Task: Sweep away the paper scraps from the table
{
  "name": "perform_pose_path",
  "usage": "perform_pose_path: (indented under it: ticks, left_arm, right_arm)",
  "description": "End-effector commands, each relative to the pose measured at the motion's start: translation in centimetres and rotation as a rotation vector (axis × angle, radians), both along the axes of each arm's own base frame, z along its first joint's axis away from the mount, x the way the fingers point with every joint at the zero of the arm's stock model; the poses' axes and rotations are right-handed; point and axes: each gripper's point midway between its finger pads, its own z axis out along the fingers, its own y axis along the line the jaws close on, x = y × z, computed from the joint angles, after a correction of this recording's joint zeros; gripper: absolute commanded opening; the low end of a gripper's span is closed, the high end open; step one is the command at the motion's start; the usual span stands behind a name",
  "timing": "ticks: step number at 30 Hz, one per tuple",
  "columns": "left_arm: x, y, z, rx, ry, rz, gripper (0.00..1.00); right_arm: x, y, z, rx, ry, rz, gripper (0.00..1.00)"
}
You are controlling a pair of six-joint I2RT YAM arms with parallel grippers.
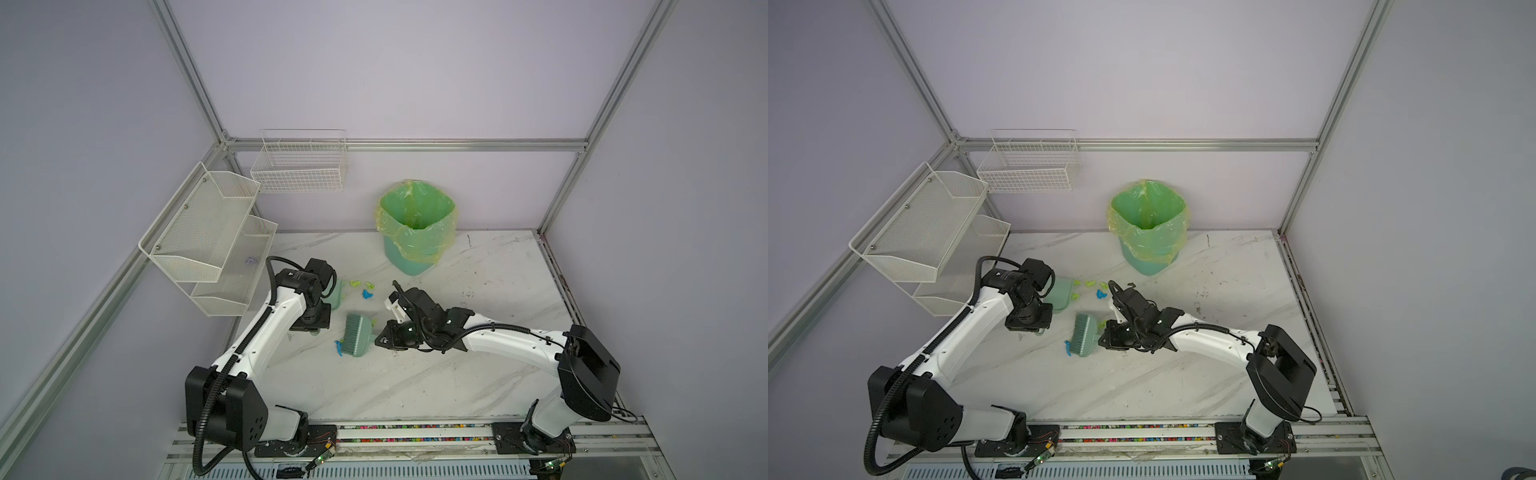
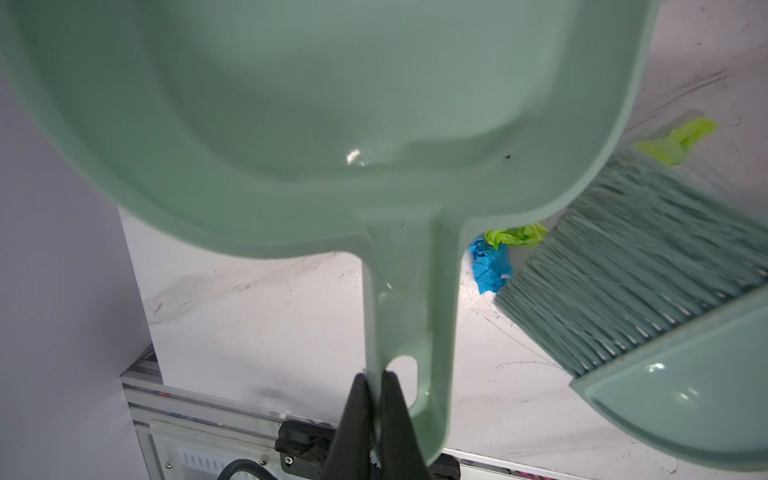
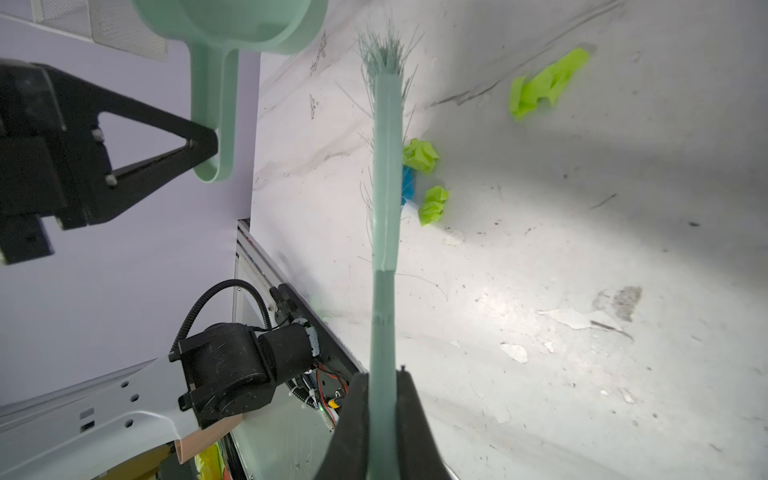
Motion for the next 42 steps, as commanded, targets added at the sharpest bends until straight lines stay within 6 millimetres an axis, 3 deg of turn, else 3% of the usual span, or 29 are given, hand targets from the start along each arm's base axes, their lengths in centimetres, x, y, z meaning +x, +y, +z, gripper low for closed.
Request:
perform_pose_path:
  ticks: [1,9,16,22,25,28,34,42]
  left_arm:
    - [1.6,0.1,2.8,-0.009,-0.094,0.018,0.0]
    - [1.5,0.7,3.3,-0.006,-0.116,0.016,0.0]
    - [1.2,2.1,3.7,0.014,-0.135,0.037,0.0]
    - [1.5,1.6,3.4,-0.019,-0.135,0.034,0.0]
    - [1.5,1.5,3.2,-0.026,-0.129,0.03,0.0]
    - [1.3,1.3,3.1,-0.039,-0.128,0.028,0.0]
    - [1.0,0.8,2.2,-0.066,-0.108,0.019,0.0]
    - [0.7,-0.2,0.7,-0.119,-0.067,0.006,0.0]
  right_arm:
    - [0.9,2.4,4.4,0.135,-0.054,0.01,0.0]
    - [1.1,4.8,4.5,0.153,-0.024,0.031,0.0]
    - [0.1,7.1,0.9,0.128,0.059,0.073,0.0]
    - [0.1,8.8,-1.5,0.125,0.106,0.117,0.0]
    - [0.6,8.5,-2.3,0.1,0.12,0.102,0.0]
    - [1.5,6.9,-2.8,0.083,0.145,0.074,0.0]
    - [4.4,0.4,-3.2,0.023,0.152,-0.029,0.0]
    - [4.8,-7.7,-4.5,-0.12,0.165,-0.095,0.0]
